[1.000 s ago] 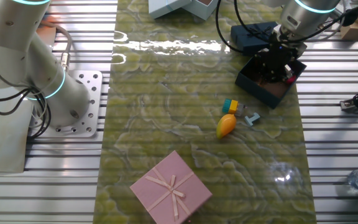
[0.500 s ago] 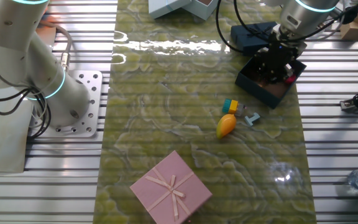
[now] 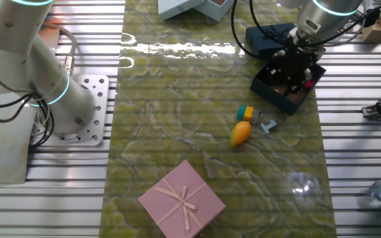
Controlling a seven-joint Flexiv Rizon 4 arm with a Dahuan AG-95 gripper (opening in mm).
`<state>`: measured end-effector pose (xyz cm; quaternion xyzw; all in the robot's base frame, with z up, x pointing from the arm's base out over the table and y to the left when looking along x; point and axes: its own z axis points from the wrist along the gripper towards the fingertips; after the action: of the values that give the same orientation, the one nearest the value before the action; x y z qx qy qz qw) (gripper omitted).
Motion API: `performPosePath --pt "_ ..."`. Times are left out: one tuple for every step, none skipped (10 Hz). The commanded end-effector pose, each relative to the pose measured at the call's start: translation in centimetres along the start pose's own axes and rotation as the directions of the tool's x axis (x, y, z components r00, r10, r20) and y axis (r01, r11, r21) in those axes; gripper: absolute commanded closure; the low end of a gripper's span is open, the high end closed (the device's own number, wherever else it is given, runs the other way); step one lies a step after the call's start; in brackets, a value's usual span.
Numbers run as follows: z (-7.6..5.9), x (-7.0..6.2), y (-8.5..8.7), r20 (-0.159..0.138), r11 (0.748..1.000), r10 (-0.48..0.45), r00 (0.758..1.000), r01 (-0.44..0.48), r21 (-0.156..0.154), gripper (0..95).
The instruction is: Take everything out of the gift box
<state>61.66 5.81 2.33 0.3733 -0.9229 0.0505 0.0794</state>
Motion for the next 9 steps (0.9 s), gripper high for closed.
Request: performPosePath --pt "0.10 0.09 0.04 0.000 1.000 -0.001 1.000 0.001 -0.001 19.0" --pt "0.20 0.12 0.03 -0.004 1.000 0.000 1.000 0.000 0.000 19.0" --pt "0.39 0.19 0.02 -0.012 1.000 0.001 1.000 -0.001 -0.006 19.0" --pt "0.60 0.25 0.00 -0.026 1.000 0.009 1.000 -0.009 -0.016 19.0" --pt "0.61 0.25 -0.01 -0.039 1.000 0.019 0.999 -0.020 -0.020 19.0" --pt "0.61 0.25 -0.01 -0.052 0.999 0.027 0.998 -0.028 -0.018 19.0" --pt "0.62 0.25 -0.01 -0.065 0.999 0.031 0.997 -0.032 -0.017 38.0" --pt "0.62 0.25 -0.01 -0.070 0.999 0.027 0.997 -0.028 -0.015 38.0" --pt "0.61 0.27 -0.02 -0.074 1.000 0.026 0.997 -0.027 -0.014 57.0"
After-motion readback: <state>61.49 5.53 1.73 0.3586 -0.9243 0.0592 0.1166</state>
